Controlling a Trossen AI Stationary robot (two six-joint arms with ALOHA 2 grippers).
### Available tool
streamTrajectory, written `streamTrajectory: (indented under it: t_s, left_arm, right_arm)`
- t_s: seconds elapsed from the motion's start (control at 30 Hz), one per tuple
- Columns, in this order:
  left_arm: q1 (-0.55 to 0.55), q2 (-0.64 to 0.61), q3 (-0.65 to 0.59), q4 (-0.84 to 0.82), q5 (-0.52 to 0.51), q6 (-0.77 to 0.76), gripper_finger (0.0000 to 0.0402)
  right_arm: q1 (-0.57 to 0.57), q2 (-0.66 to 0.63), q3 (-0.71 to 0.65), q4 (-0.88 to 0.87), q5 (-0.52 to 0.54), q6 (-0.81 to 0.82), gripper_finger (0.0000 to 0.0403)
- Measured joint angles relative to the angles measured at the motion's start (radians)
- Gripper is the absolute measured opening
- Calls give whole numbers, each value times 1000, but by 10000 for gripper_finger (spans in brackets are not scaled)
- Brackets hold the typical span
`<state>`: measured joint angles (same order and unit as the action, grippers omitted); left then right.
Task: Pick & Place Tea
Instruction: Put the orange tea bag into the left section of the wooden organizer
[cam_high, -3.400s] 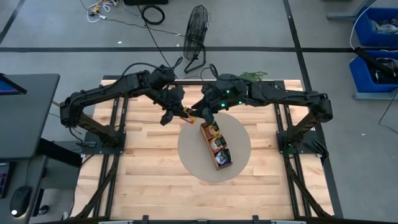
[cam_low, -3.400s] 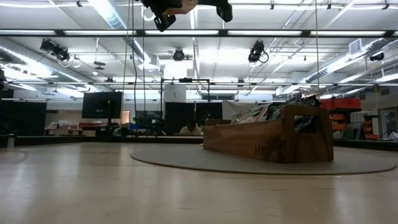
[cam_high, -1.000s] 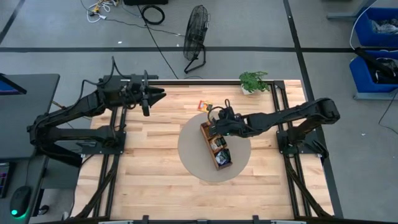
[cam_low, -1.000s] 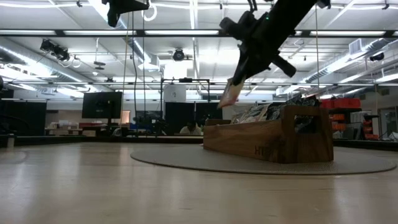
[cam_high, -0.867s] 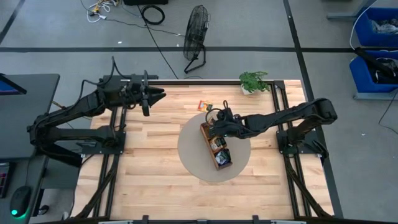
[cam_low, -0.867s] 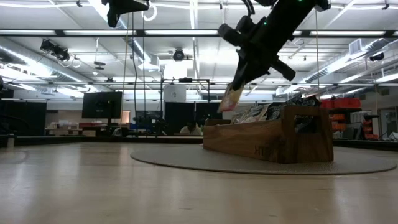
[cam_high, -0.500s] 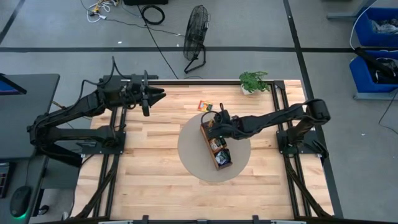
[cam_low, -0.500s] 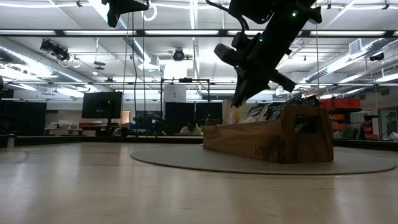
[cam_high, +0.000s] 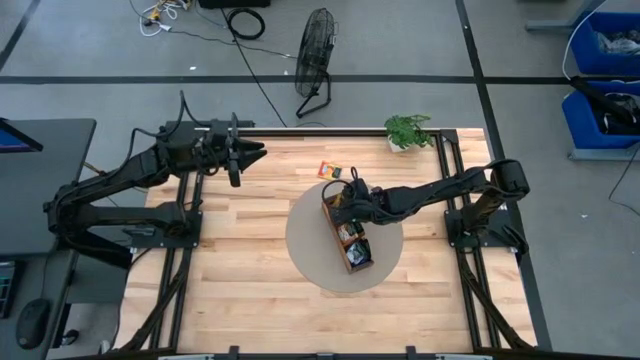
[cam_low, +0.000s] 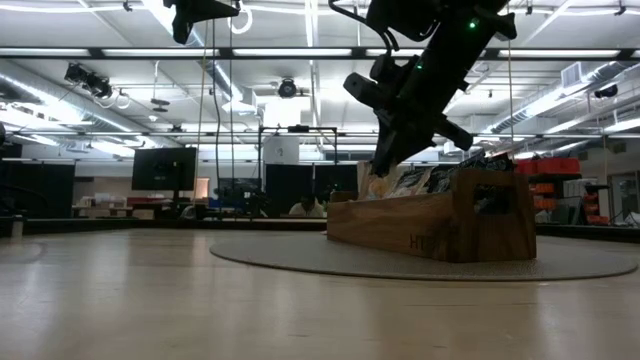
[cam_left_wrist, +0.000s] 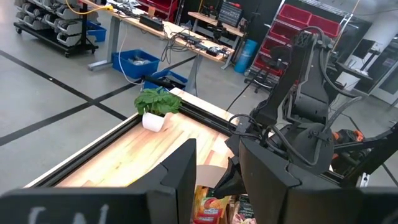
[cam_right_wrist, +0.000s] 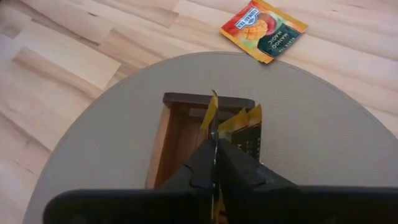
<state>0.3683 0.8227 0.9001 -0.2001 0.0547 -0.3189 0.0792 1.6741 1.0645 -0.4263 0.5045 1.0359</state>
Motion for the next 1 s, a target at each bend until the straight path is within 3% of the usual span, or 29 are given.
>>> streamTrajectory:
  t_s: [0.37, 0.7, 0.83, 1.0]
  left_arm:
    - [0, 0, 0, 0, 0, 11, 126]
    - [0, 1, 1, -24, 0, 13, 126]
    - [0, 2, 1, -60, 0, 4, 126]
    - [0, 2, 1, -61, 0, 0, 126]
  right_arm:
    - [-8, -5, 0, -1, -74, -5, 102]
    - [-42, -128, 0, 22, -96, -141, 147]
    - [-107, -166, 0, 41, -209, -164, 155]
    - [-232, -170, 0, 95, -439, -173, 164]
